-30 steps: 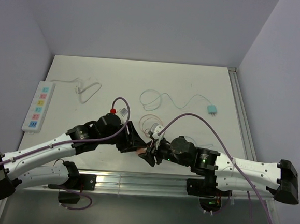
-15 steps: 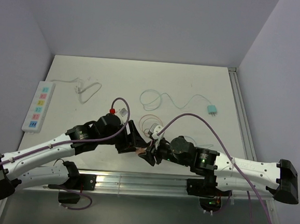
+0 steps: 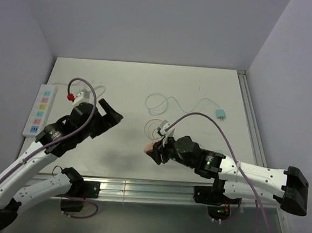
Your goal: Insert the plug
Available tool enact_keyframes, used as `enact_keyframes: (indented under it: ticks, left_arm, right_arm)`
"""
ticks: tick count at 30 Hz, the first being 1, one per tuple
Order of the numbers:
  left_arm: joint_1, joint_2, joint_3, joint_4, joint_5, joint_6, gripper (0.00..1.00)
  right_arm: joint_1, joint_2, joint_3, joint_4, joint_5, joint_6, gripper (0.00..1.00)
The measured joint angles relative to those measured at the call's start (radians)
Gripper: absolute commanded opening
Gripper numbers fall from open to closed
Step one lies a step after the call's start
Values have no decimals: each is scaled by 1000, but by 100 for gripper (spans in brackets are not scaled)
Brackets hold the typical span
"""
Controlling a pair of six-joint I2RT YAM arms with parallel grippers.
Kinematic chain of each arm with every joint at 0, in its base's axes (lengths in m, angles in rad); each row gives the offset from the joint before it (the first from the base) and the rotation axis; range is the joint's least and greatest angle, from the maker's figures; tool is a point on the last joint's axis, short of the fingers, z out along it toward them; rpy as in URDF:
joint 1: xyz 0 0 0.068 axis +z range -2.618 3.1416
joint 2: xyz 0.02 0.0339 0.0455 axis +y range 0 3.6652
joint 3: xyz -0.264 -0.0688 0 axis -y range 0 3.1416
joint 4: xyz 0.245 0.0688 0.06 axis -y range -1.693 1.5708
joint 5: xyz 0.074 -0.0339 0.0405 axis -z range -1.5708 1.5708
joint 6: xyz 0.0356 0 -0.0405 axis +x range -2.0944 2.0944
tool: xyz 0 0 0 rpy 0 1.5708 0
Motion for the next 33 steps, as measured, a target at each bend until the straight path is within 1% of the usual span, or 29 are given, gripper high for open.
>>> enact_keyframes:
  ticks: [3, 6, 9, 12, 14, 19, 21, 24, 26, 30, 32, 33]
  left_arm:
    - [123, 66, 17, -47, -72, 66, 99]
    - [201, 156, 22, -81, -142, 119, 100]
    - [265, 225, 32, -106, -201, 169, 99]
    - [359, 297, 85, -115, -234, 225, 99]
    - [451, 352, 121, -99, -235, 270, 99]
    - [687, 472, 141, -34, -191, 351, 99]
    - [751, 516, 151, -29, -196, 364, 99]
    - [797, 582, 187, -26, -218, 368, 99]
    - [814, 627, 225, -25, -224, 367, 98]
    - [855, 712, 293, -14, -246, 361, 95]
    - [881, 734, 301, 1, -248, 359, 87]
    - [896, 740, 301, 6, -248, 357, 82]
  right_arm:
    - [-114, 60, 46, -13, -31, 21, 0]
    - [-190, 143, 147, -23, -59, 23, 0]
    - [-238, 267, 319, -42, -125, 12, 0]
    - [-277, 402, 504, -32, -194, -5, 0]
    - [-314, 504, 633, -23, -251, -13, 0]
    - [-409, 708, 832, 12, -386, -9, 0]
    - [-447, 794, 929, 3, -430, -10, 0]
    - [-486, 912, 1076, -36, -466, -35, 0]
    - [-497, 959, 1139, -50, -488, -50, 0]
    - [-505, 1003, 1191, -44, -552, -71, 0]
    - [-508, 1048, 1259, -63, -586, -79, 0]
    - [-509, 1081, 1306, -61, -599, -84, 0]
